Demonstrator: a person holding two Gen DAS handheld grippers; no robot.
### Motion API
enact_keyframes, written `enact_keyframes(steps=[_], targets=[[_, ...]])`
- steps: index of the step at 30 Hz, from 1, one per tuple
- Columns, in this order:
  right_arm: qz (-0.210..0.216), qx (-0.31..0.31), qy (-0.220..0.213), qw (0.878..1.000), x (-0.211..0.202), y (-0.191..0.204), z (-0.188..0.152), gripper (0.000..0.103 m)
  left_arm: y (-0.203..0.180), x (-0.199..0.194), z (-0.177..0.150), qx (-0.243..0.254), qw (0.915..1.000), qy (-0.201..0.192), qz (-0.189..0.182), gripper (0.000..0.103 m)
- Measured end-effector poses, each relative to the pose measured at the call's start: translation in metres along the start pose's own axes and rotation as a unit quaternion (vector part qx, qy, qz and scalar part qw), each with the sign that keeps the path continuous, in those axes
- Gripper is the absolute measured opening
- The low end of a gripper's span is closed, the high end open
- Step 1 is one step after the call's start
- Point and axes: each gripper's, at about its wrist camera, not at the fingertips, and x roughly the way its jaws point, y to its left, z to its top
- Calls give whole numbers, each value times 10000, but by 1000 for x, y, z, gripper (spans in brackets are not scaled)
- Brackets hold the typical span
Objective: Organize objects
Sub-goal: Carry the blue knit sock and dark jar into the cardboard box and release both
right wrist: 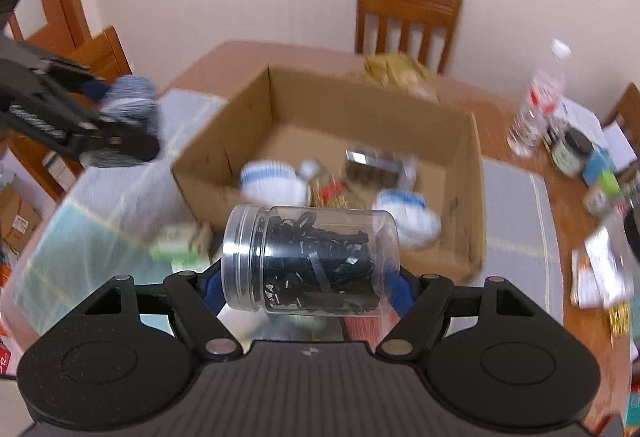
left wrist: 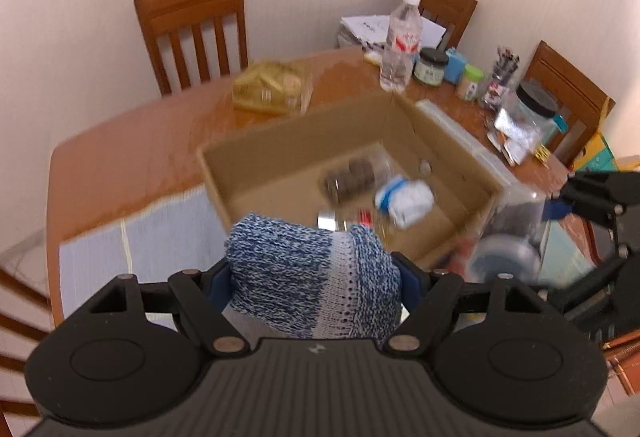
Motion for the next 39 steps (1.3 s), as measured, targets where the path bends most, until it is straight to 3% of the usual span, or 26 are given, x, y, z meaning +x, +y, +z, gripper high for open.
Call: enact_keyframes(steps=[6,17,19,20,21,22,24,39], targets=[[101,-84,-44,9999,20,-2,31,80,1,36,40,-29,10000,-18,-50,77],[108,-32,136,9998,48,-12,51,80,11,83,68,-214,9997,145,30,78],[136,-14,145,9998,51,-13,53,80,13,89,72,-262,9996,107,83,83],[181,4,150,9997,53,-14,55,80,14,93,74,-293,9994,104,148,94],[238,43,140,9996,55,-15,56,82,15,95,76,-324,9991,96,237,98],[262,107,131,9995,56,-16,56,86,16,97,76,-343,9989,65,308,98],[238,234,84,9994,57,-19,57,103,17,99,77,-343,9988,73,352,98],[-34,488,227,9985,43,-35,46,103,8,70,65,-403,9977,-79,532,99]])
